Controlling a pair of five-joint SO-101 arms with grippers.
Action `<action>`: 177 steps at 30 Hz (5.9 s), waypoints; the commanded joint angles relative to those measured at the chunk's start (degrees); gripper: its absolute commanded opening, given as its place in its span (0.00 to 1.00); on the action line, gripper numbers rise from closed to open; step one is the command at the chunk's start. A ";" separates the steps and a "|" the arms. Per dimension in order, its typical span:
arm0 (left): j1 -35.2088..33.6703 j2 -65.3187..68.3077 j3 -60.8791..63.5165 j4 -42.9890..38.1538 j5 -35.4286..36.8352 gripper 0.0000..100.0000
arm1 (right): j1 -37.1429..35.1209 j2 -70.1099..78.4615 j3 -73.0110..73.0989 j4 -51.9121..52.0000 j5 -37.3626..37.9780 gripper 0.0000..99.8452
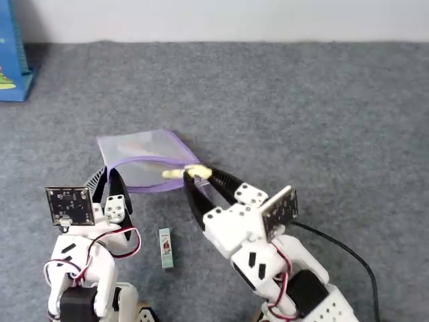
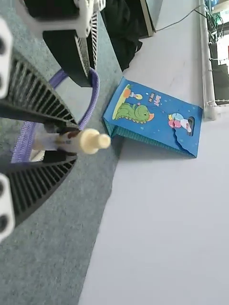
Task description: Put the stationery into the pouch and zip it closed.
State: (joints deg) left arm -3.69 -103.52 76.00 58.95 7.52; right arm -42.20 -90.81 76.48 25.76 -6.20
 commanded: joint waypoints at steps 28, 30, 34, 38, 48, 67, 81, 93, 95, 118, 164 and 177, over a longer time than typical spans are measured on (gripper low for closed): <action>0.00 -0.97 -2.51 -0.62 -0.35 0.01 | -2.42 42.77 -19.87 2.95 -4.48 0.27; 0.00 -0.97 -2.51 -0.70 -0.35 0.01 | -2.33 38.02 -19.87 6.81 -4.48 0.26; -2.37 -0.97 -2.77 -0.79 -0.35 0.01 | -2.24 26.59 -19.87 16.48 -4.57 0.26; -8.18 -0.97 -2.51 -3.16 2.29 0.01 | -2.15 16.84 -20.04 26.86 -8.53 0.25; -18.55 -0.97 -2.86 -5.71 5.54 0.01 | -2.15 23.78 -19.96 33.36 -11.34 0.25; -21.45 -0.97 -3.21 -6.15 6.15 0.01 | -12.18 78.55 -41.49 28.44 -21.98 0.25; -21.36 -0.97 -3.12 -6.15 6.15 0.01 | -16.31 96.40 -52.57 28.26 -26.37 0.25; -21.36 -0.97 -3.12 -6.15 6.15 0.01 | -15.69 98.86 -51.16 28.62 -28.13 0.02; -21.36 -0.97 -3.12 -6.15 6.15 0.01 | -14.46 98.86 -50.99 28.97 -28.13 0.03; -21.27 -0.97 -3.03 -6.15 6.15 0.01 | -0.40 70.64 -37.63 36.79 -19.87 0.01; -11.25 -0.97 -0.92 -5.98 3.78 0.01 | -3.47 57.10 -25.49 33.80 -17.32 0.01; -0.35 -0.97 -0.92 -4.92 -1.23 0.01 | 5.32 4.35 -13.27 33.71 -7.65 0.01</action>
State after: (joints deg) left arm -6.77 -103.52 76.00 55.08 8.22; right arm -37.63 -75.43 63.38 59.69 -15.87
